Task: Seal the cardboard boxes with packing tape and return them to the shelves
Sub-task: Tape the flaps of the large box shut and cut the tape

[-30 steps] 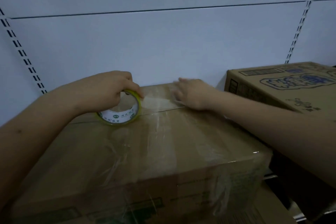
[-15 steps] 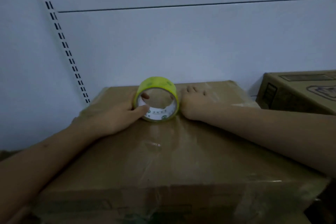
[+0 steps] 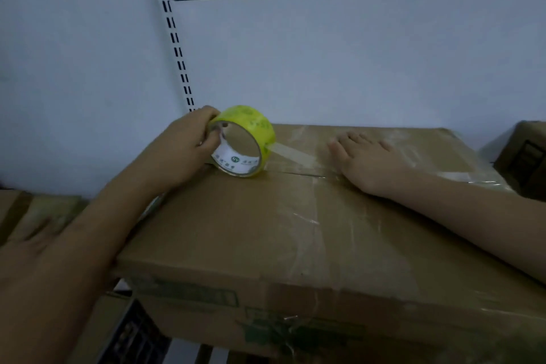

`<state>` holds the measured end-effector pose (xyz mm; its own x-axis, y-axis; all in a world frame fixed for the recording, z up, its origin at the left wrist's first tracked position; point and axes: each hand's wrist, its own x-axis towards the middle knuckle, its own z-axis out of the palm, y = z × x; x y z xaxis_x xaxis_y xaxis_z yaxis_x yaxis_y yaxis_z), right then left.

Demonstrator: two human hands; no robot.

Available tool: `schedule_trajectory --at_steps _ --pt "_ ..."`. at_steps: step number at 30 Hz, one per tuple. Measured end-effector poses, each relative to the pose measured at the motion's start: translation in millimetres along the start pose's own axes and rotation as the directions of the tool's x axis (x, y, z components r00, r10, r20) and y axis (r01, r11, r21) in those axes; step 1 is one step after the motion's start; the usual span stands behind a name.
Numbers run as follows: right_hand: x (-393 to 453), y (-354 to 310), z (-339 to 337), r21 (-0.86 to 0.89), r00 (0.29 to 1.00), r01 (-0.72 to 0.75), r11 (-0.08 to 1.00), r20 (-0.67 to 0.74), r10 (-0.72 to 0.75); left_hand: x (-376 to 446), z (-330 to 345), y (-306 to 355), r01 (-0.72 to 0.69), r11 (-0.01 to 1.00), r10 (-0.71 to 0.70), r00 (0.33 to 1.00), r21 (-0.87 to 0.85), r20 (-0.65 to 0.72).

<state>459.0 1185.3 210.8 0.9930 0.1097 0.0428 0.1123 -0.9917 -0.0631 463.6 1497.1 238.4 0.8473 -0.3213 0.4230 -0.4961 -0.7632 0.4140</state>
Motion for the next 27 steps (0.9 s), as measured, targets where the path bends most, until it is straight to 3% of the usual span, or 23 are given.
schedule_trajectory --at_steps 2,4,6,8,10,16,19,23,27 --pt "-6.9 -7.8 -3.1 0.024 0.995 0.072 0.997 0.067 -0.073 0.8 14.6 2.6 0.102 0.957 -0.101 0.995 -0.271 0.019" --pt "-7.5 -11.7 -2.7 0.024 0.991 0.100 0.995 0.085 -0.102 1.9 16.6 1.6 0.143 0.892 -0.152 0.988 -0.429 0.012" --pt "-3.4 -11.2 1.1 -0.003 0.993 0.092 0.996 0.068 -0.091 1.1 9.6 -4.6 0.065 0.924 -0.148 0.969 -0.376 -0.196" --pt "-2.1 -10.9 2.3 0.000 0.994 0.081 0.997 0.069 -0.081 -3.2 1.5 -13.7 0.067 0.939 -0.227 0.857 -0.338 -0.462" --pt "-2.2 -11.4 2.8 0.004 0.995 0.079 0.997 0.066 -0.079 -7.7 -2.2 -21.5 0.092 0.938 -0.276 0.784 -0.334 -0.557" --pt "-12.2 -19.9 -8.6 0.157 0.981 0.196 0.968 -0.037 -0.192 -4.1 3.5 -32.8 0.104 0.953 -0.258 0.769 -0.284 -0.585" --pt "-12.9 -19.8 -9.2 0.158 0.964 0.246 0.956 0.061 -0.258 -1.2 -2.9 -34.0 0.085 0.962 -0.231 0.756 -0.258 -0.613" --pt "-9.4 -15.7 -6.6 0.136 0.954 0.254 0.958 0.128 -0.271 9.7 -28.3 -25.9 0.055 0.998 -0.031 0.733 0.014 -0.680" --pt "-9.5 -15.8 -7.0 0.098 0.950 0.263 0.960 0.150 -0.275 -15.0 -28.5 -62.5 0.171 0.946 0.002 0.847 0.276 -0.532"
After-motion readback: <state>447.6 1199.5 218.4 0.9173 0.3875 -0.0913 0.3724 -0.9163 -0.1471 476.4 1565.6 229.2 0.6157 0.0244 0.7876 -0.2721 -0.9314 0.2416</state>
